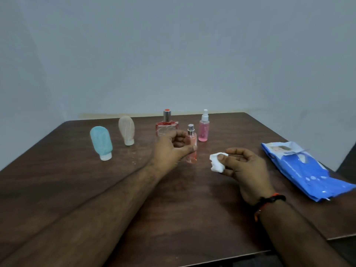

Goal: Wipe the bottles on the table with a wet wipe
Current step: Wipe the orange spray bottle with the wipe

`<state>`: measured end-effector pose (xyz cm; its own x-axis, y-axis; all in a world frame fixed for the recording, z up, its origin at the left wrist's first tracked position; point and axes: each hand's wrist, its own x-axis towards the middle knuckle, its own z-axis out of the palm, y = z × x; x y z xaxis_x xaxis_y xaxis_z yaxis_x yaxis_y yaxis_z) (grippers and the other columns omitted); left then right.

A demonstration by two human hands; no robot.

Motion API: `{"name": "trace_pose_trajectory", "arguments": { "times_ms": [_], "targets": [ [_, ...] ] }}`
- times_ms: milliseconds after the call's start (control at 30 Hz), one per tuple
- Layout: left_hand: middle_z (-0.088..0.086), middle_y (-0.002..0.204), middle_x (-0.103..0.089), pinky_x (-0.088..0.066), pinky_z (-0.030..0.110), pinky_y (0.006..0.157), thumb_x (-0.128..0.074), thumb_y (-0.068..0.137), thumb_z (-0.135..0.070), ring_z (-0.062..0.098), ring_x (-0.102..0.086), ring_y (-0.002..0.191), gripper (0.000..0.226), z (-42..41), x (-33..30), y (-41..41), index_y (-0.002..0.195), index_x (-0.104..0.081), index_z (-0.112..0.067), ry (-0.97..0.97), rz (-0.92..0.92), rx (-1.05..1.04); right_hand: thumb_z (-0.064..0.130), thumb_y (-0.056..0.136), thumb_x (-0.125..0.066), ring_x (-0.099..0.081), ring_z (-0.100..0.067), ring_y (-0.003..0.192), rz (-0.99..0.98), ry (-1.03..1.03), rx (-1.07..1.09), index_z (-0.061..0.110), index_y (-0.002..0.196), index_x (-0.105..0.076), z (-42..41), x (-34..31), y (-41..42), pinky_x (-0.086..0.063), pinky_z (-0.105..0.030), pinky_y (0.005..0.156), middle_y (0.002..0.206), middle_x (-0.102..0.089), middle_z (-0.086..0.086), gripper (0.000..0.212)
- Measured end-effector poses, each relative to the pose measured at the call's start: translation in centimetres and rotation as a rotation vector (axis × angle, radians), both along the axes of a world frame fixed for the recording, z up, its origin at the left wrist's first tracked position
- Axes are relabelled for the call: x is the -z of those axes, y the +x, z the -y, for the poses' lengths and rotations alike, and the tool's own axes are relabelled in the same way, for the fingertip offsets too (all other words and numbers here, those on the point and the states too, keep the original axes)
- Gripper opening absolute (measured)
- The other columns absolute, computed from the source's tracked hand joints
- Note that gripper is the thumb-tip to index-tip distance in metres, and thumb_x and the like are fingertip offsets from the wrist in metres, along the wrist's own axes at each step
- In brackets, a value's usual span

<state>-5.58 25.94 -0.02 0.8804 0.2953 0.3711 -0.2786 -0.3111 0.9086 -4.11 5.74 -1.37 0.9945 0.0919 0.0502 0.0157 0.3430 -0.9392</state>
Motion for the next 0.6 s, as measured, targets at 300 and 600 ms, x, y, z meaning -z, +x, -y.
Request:
{"name": "trace_pose_trajectory", "arguments": {
  "times_ms": [300,600],
  "targets": [
    [-0.001,0.092,-0.076,-0.060,0.030,0.080,-0.089,0.067,-0.012,0.013,-0.072,0.085,0.038,5.6,1.4,6.9,0.102,-0.074,-0.015,-0.013,-0.035,-0.026,-0.006,0.079,-0.075,-0.075,-0.031,0.079,-0.013,-0.073,0.081,0.001,0.100,-0.062,2.9,0.2,2.5,-0.062,-0.039,0.063,0.091,-0.074,-0.019,0.025],
    [-0.006,0.087,-0.074,-0.060,0.026,0.073,-0.088,0.068,-0.009,0.004,-0.070,0.077,0.034,7.9,2.1,9.7,0.095,-0.071,-0.022,-0.062,-0.006,-0.020,-0.008,0.079,-0.073,-0.074,-0.033,0.081,-0.032,-0.072,0.104,-0.002,0.101,-0.061,3.4,0.5,3.2,-0.062,-0.035,0.059,0.091,-0.073,-0.023,0.025]
  ]
}}
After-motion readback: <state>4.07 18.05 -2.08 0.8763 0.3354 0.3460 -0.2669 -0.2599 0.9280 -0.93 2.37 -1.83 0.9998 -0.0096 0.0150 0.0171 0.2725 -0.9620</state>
